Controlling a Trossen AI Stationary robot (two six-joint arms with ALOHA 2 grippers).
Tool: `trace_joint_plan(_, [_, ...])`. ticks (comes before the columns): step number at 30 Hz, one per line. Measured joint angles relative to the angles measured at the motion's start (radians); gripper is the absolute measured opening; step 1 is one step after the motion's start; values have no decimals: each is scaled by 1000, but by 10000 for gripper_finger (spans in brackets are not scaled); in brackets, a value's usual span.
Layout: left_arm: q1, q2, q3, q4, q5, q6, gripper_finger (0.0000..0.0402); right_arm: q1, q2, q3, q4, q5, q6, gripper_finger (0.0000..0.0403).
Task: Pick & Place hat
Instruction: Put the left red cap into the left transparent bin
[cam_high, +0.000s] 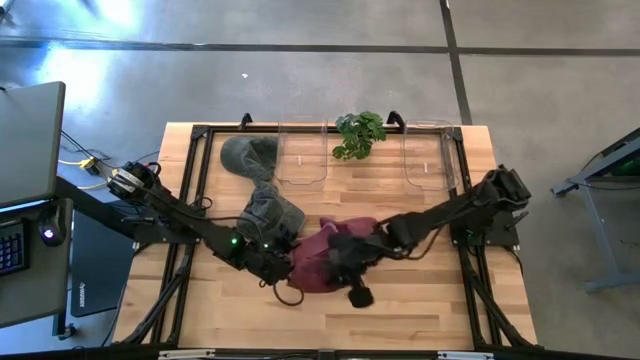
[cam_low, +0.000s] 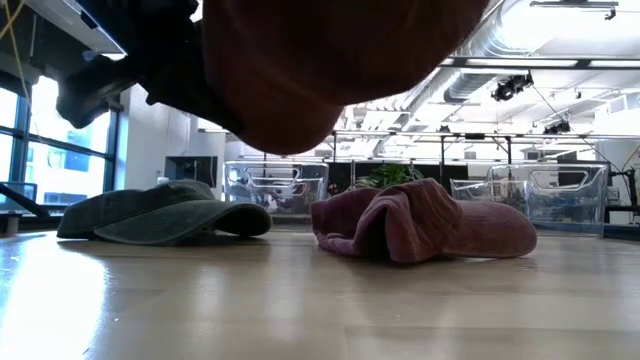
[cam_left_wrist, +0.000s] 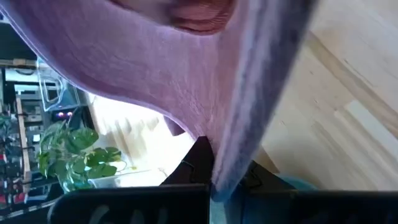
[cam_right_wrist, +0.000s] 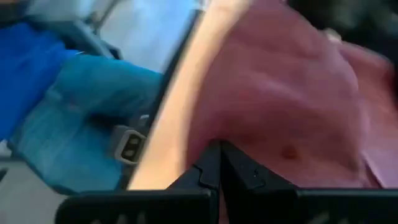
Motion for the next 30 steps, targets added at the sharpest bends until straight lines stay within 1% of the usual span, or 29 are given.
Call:
trace_joint_plan(1, [-1,1,0,2,1,0,0,10,-7,0,6,23,-13,0])
trace_joint_plan(2, [-1,4,0,6,0,0,0,19,-15,0,14,88,-20,0])
trace_joint_plan(3, [-1,6,0,9,-2,-1,0,29,-27,0,16,184,-23,0])
trace_joint_plan(5, [0,7,0,-1,-11,-3,0,46,-47,0,-2,431,-25,0])
trace_joint_plan(6, [1,7,0,1,-11,-3,0,52,-51,0,0,538,-26,0])
trace_joint_plan(7, [1,7,0,5,-10,-3,0,52,-51,0,1,600,-33,0])
trace_joint_plan(8, [0,7,0,5,-10,-3,0,51,-51,0,-3,610,-45,0])
trace_joint_plan(12, [0,7,0,9,-10,7,0,23,5,1,-26,447,-25,0])
trace_joint_plan(15, [2,8,0,11,-11,23,0,7,66,-1,-65,404,-23,0])
trace_joint_plan(17, [2,8,0,11,-14,34,0,5,84,0,-67,358,-23,0])
trace_joint_plan(19, [1,8,0,-2,-14,74,0,5,95,0,-64,257,-37,0])
trace_joint_plan(22, [0,8,0,-27,-9,161,0,13,99,-1,-62,36,-50,0])
trace_joint_plan(23, [-1,8,0,-25,-5,184,0,17,98,-1,-47,-12,-50,0])
trace_joint_plan(24, [-3,8,0,-23,-3,205,0,23,92,-1,-44,-22,-58,0])
trace_joint_plan(25, [-4,8,0,-18,-6,223,0,32,86,-1,-49,1,-76,0])
trace_joint_plan(27, [1,8,0,-20,-21,257,0,51,71,-1,-61,123,-116,0])
trace_joint_plan(28, [2,8,0,-23,-34,266,0,60,65,-1,-70,212,-134,0])
trace_joint_plan(30, [1,8,0,-24,-53,281,0,75,61,-1,-62,424,-159,0])
